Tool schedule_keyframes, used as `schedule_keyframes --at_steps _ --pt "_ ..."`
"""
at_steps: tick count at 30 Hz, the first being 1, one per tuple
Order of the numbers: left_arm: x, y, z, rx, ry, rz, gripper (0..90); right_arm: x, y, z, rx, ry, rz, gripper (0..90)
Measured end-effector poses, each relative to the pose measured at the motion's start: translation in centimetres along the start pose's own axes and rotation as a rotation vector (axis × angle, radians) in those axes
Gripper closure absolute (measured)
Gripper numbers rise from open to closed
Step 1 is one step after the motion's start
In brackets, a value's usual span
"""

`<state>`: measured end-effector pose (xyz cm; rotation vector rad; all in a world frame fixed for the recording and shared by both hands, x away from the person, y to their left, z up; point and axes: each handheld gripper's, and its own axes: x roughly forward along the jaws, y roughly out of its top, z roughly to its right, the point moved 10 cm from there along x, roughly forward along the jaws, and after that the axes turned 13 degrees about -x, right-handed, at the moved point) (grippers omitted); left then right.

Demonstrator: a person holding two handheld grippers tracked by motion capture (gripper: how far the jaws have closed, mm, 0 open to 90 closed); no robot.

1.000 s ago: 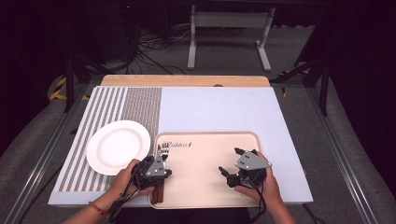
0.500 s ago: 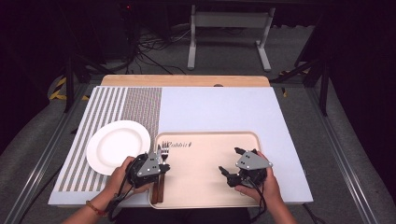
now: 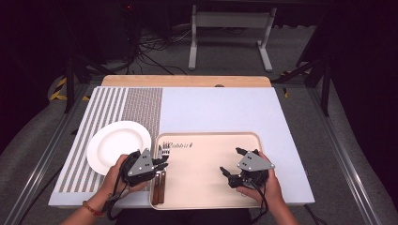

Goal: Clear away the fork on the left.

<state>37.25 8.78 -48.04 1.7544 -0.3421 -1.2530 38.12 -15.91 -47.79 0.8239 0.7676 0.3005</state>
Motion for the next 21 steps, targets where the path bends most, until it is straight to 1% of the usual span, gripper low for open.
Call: schedule_keyframes --at_steps 6,8,10,12,13,15,16,17,21 --pt "-0.3 0.14 -0.32 -0.006 0.008 0.024 70.7 -0.02 0.03 -0.01 -0.001 0.0 0.002 17.9" --pt "-0.38 0.17 -0.39 -0.006 0.012 0.028 69.7 -0.03 0.03 0.0 -0.002 -0.001 0.001 17.9" --pt "-0.49 0.24 -0.44 -0.005 0.014 0.035 64.5 -0.04 0.04 0.02 -0.002 -0.001 0.003 17.9" --pt "-0.58 0.25 -0.49 -0.003 0.011 0.039 63.0 -0.04 0.03 0.05 -0.002 -0.002 0.002 17.9" --pt "-0.68 0.27 -0.61 -0.003 0.026 0.048 59.5 -0.05 0.04 0.07 -0.002 -0.004 0.003 17.9" --pt "-0.72 0.26 -0.59 -0.004 0.021 0.048 56.9 -0.06 0.04 0.07 -0.002 -0.005 0.003 17.9" --pt "-0.79 0.31 -0.6 0.003 0.021 0.055 56.9 -0.06 0.05 0.07 -0.002 -0.005 0.004 17.9" --pt "-0.83 0.31 -0.61 0.004 0.022 0.056 53.8 -0.08 0.06 0.07 -0.002 -0.005 0.004 17.9" --pt "-0.94 0.39 -0.66 0.008 0.027 0.07 47.4 -0.11 0.09 0.1 -0.004 -0.007 0.005 17.9"
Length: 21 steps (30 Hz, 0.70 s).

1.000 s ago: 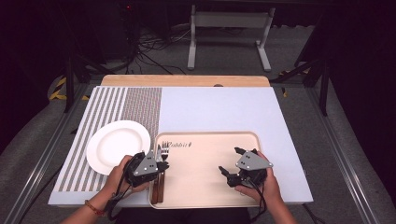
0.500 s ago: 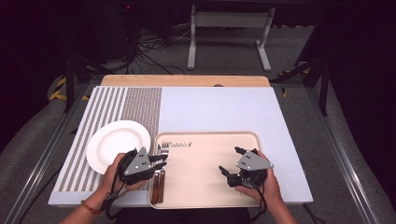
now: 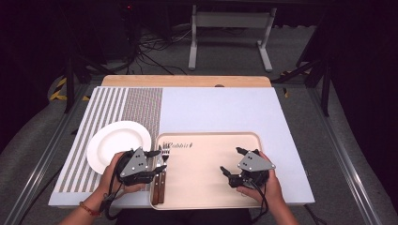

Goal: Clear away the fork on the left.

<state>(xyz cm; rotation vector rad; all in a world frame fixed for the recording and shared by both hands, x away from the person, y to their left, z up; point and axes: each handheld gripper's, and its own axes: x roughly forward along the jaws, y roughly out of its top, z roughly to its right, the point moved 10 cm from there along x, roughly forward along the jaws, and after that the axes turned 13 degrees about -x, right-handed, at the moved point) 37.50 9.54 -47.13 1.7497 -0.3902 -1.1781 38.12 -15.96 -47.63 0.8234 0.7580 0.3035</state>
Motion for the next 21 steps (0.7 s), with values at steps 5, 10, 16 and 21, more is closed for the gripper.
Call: schedule_keyframes --at_steps 5,10,16,21 --pt "0.05 -0.04 0.05 0.008 0.018 0.005 38.3 0.0 0.04 -0.04 -0.005 0.0 0.001 17.9" --pt "0.13 -0.06 0.14 0.01 0.022 0.007 26.3 0.0 0.04 -0.08 -0.004 0.002 -0.001 17.9" --pt "0.2 -0.15 0.16 -0.012 0.019 0.014 15.8 0.02 0.02 -0.02 -0.004 -0.003 0.0 17.8" --pt "0.08 -0.12 0.22 -0.013 0.018 0.024 8.4 -0.02 0.02 0.08 -0.001 -0.009 0.001 17.6"
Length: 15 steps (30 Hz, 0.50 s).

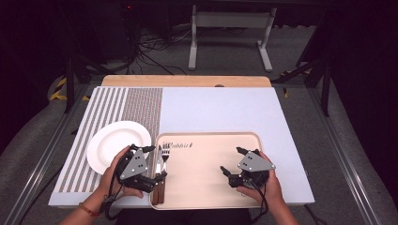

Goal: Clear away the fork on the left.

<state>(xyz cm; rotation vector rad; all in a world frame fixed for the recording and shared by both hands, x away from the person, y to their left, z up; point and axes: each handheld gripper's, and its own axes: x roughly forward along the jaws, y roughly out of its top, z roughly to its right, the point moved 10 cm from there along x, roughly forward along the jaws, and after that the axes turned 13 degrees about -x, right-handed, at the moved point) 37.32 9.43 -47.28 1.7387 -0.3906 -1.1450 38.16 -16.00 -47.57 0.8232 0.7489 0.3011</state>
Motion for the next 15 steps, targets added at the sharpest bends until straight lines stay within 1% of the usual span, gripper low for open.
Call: schedule_keyframes --at_steps 1,2,6,8,9,11,12,13,15 --pt "0.0 0.0 -0.1 0.006 0.005 -0.003 8.1 0.0 0.0 0.0 0.0 -0.001 0.0 17.7" --pt "0.0 -0.1 0.0 0.007 0.001 -0.005 7.7 0.0 0.0 0.0 0.0 -0.003 0.002 17.7" --pt "-0.3 -0.1 -0.1 0.008 0.0 0.001 7.4 0.0 0.0 0.1 -0.002 -0.006 0.003 17.6" --pt "-0.4 -0.2 -0.2 0.007 0.007 0.006 7.4 -0.1 0.1 0.1 -0.002 -0.009 0.005 17.6" --pt "-0.5 -0.3 -0.3 0.019 0.007 0.001 7.4 -0.1 0.1 0.1 -0.003 -0.01 0.006 17.7" --pt "-0.8 -0.4 -0.4 0.03 0.016 0.001 7.5 -0.2 0.2 0.2 -0.006 -0.016 0.013 17.6" --pt "-0.9 -0.5 -0.5 0.03 0.008 0.003 7.6 -0.2 0.2 0.2 -0.005 -0.016 0.015 17.6" --pt "-1.0 -0.5 -0.6 0.021 0.012 0.008 7.6 -0.2 0.3 0.3 -0.004 -0.018 0.017 17.7" --pt "-1.2 -0.6 -0.9 0.022 0.021 0.013 7.8 -0.3 0.3 0.3 -0.005 -0.02 0.018 17.6"
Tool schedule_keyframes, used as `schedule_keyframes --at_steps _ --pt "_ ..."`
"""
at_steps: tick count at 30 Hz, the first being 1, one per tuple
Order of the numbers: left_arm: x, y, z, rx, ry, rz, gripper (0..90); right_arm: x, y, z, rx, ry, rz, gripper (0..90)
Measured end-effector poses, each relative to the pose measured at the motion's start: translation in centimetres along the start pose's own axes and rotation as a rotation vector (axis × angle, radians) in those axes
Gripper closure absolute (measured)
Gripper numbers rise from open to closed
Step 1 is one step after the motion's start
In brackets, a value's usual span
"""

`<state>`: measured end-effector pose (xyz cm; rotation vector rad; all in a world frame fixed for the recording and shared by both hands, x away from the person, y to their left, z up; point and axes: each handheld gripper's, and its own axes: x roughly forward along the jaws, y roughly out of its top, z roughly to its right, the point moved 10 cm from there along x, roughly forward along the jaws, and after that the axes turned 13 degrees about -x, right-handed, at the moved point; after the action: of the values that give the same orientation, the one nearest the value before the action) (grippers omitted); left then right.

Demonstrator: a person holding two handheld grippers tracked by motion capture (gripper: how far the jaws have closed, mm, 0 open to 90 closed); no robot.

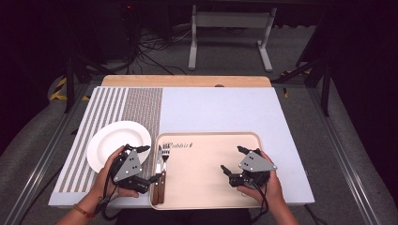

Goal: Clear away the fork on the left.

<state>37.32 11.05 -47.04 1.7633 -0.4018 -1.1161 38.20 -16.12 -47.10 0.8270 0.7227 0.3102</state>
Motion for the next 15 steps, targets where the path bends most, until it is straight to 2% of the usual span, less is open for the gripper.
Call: schedule_keyframes --at_steps 4,11,15 --pt "-0.4 -0.2 -0.4 -0.012 0.011 0.0 7.8 0.0 0.0 0.0 -0.003 -0.002 0.001 17.6" --pt "-1.4 -1.1 -1.2 -0.004 0.043 -0.014 8.8 0.0 0.1 0.0 -0.006 -0.007 0.003 17.6" --pt "-2.1 -1.5 -1.6 -0.017 0.055 -0.006 8.9 0.0 0.1 0.1 -0.007 -0.009 0.003 17.6"
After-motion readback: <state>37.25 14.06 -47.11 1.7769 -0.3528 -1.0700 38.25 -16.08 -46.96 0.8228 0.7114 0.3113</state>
